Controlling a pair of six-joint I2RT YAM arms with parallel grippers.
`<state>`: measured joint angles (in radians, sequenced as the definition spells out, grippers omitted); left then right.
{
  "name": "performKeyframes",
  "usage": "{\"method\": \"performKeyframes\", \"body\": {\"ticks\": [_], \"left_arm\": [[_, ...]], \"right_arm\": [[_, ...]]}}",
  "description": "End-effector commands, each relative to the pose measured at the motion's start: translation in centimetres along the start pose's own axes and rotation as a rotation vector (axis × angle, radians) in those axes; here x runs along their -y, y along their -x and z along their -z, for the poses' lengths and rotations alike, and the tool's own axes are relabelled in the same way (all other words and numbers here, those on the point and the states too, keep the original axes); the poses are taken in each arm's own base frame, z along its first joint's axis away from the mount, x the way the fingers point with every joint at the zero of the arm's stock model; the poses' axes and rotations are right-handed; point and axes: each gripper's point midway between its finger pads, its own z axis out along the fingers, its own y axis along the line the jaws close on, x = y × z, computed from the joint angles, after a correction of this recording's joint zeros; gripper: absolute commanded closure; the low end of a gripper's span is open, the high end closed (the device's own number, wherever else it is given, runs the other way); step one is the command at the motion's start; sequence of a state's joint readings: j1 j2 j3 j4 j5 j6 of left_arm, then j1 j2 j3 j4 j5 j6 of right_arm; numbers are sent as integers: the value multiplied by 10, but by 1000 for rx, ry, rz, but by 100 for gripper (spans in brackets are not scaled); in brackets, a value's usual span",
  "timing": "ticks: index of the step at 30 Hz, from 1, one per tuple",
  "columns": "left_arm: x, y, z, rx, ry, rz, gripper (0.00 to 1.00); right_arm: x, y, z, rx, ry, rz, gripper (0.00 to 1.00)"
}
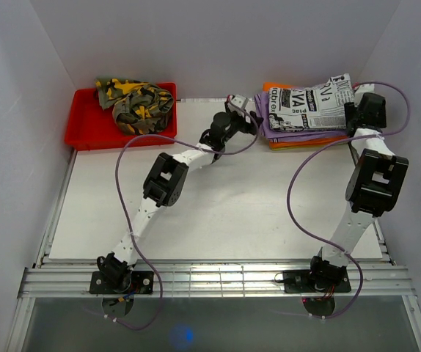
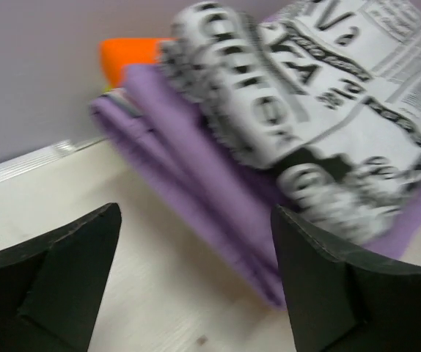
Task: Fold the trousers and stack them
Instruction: Neatly place the folded trousers to the corner
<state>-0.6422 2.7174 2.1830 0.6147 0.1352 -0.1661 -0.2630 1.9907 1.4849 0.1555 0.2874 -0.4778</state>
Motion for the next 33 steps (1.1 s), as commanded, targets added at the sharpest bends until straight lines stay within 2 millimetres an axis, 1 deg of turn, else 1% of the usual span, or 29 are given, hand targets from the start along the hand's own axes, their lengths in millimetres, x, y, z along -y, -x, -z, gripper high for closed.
{"method": "performKeyframes", "body": {"ticks": [1, 2, 3, 4, 5, 6, 7, 8, 9, 12, 13, 14, 15, 16, 17, 18, 19, 20, 22, 23, 24, 25, 26, 28, 29, 30, 31, 32, 33], "left_arm": [[-60, 112, 21, 103, 148, -26, 5], [-59, 145, 29, 133, 138, -36, 3], [-62, 132, 40, 89, 143, -39, 2], [-65, 140, 47, 86, 150, -58, 2], [-67, 175, 60, 120, 158, -69, 2], [-70, 162, 72, 66, 160, -55, 2], [-73, 169, 80, 54, 162, -45, 2], [-84, 176, 91, 37, 181, -29, 2], [-85, 189, 105, -7, 200, -10, 2], [-109, 196, 132, -141, 271, 33, 2], [-114, 190, 146, -273, 307, 70, 2], [-129, 187, 159, -336, 345, 89, 2], [-134, 165, 182, -474, 381, 136, 2], [-141, 171, 191, -496, 400, 157, 2], [-158, 167, 211, -537, 441, 199, 2], [-161, 157, 230, -594, 448, 252, 2], [-161, 171, 244, -579, 436, 279, 2], [-168, 153, 270, -620, 406, 367, 2], [-165, 154, 292, -620, 345, 411, 2], [-160, 166, 304, -603, 306, 429, 2], [-155, 155, 318, -644, 305, 458, 2], [-154, 155, 326, -660, 303, 439, 2], [-151, 155, 335, -678, 310, 431, 2], [-145, 149, 354, -740, 322, 411, 2], [-142, 152, 362, -750, 328, 394, 2], [-137, 141, 376, -795, 342, 404, 2], [-135, 138, 383, -810, 339, 393, 2], [-131, 136, 390, -822, 342, 402, 2], [-124, 127, 404, -860, 342, 388, 2]], "right_arm": [[84, 12, 11, -3, -248, -85, 21], [80, 16, 12, 5, -214, -94, 5], [71, 11, 14, -20, -176, -111, 7], [71, 18, 15, -15, -156, -125, 10], [66, 23, 16, -5, -121, -139, 10], [65, 26, 18, -2, -102, -151, 10], [57, 21, 21, -37, -59, -162, 10], [54, 35, 26, -11, -14, -173, 10], [49, 39, 30, -6, 28, -179, 10], [26, 55, 57, 22, 215, -195, 10], [18, 59, 66, 32, 272, -195, 10], [8, 71, 85, 62, 360, -213, 10], [1, 74, 95, 73, 404, -228, 10], [-5, 78, 104, 89, 443, -245, 10], [-13, 94, 124, 140, 520, -294, 10], [-21, 98, 131, 167, 568, -318, 8], [-29, 107, 139, 192, 608, -340, 6], [-36, 118, 149, 214, 646, -385, 2], [-59, 139, 161, 252, 710, -380, 0], [-70, 143, 161, 244, 735, -378, 4], [-91, 148, 170, 223, 783, -371, 4], [-98, 157, 173, 226, 808, -367, 4], [-115, 162, 184, 219, 860, -360, 4], [-137, 160, 203, 177, 952, -363, 3], [-155, 158, 218, 158, 1003, -345, 2], [-165, 151, 229, 134, 1037, -335, 2], [-169, 147, 248, 130, 1072, -314, 1], [-196, 120, 264, 63, 1139, -291, 3], [-207, 107, 279, 44, 1172, -265, 4]]}}
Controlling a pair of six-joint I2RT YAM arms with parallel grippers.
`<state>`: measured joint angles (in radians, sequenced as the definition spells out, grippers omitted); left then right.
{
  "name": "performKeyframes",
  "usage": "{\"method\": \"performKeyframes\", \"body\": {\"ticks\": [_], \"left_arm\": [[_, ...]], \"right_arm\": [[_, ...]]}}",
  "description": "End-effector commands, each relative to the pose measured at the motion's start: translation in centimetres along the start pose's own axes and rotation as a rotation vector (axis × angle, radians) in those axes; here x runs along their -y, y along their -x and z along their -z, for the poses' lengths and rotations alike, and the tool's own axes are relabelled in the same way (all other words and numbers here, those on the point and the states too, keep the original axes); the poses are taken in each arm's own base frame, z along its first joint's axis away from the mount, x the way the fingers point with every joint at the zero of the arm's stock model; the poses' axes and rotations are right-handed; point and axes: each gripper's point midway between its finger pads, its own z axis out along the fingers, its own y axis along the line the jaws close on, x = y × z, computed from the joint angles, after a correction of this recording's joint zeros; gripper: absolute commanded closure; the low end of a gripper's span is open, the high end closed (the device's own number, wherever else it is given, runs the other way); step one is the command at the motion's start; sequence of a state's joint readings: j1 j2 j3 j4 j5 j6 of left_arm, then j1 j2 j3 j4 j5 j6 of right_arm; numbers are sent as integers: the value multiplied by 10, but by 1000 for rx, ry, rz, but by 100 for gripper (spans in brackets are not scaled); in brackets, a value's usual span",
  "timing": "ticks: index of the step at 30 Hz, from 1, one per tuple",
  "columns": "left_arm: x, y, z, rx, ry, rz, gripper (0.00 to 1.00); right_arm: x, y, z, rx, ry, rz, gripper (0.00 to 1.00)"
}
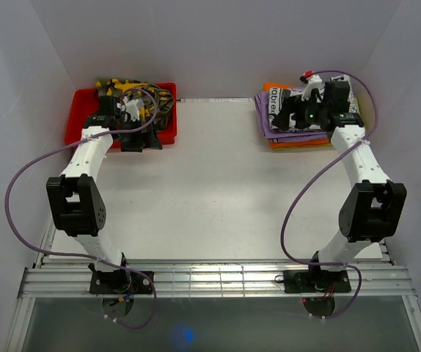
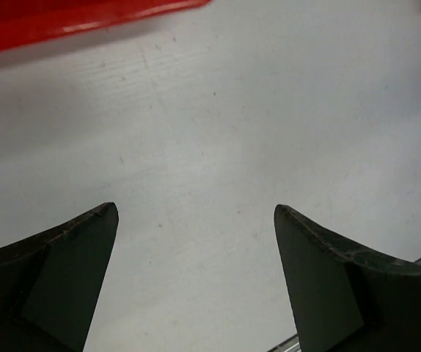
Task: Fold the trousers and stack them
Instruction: Neatly place the folded trousers to the corner
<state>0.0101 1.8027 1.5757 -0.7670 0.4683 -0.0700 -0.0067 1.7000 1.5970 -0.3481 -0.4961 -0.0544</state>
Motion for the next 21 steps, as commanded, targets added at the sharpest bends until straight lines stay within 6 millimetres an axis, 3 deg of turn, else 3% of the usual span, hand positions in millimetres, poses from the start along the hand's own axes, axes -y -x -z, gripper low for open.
{"method": "performKeyframes", "body": {"ticks": [1, 2, 5, 6, 11, 16, 21], "left_arm": [[25, -28, 46, -17, -25, -107, 2], [23, -35, 47, -26, -11, -106, 2], [18, -59, 52, -59, 11, -114, 2], [18, -63, 53, -62, 11, -117, 2], [21, -78, 57, -67, -2, -107, 2], [20, -69, 56, -37, 8, -119, 2], [23, -55, 55, -24, -1, -113, 2]], "right_arm": [[-72, -49, 27, -113, 162, -12, 6], [-86, -92, 27, -200, 190, -33, 7], [-112, -123, 49, -225, 214, 6, 10], [-115, -143, 53, -258, 215, -6, 10], [-119, -156, 75, -236, 176, 45, 10], [-119, -170, 86, -242, 158, 67, 10], [-118, -170, 91, -228, 142, 78, 10]]}}
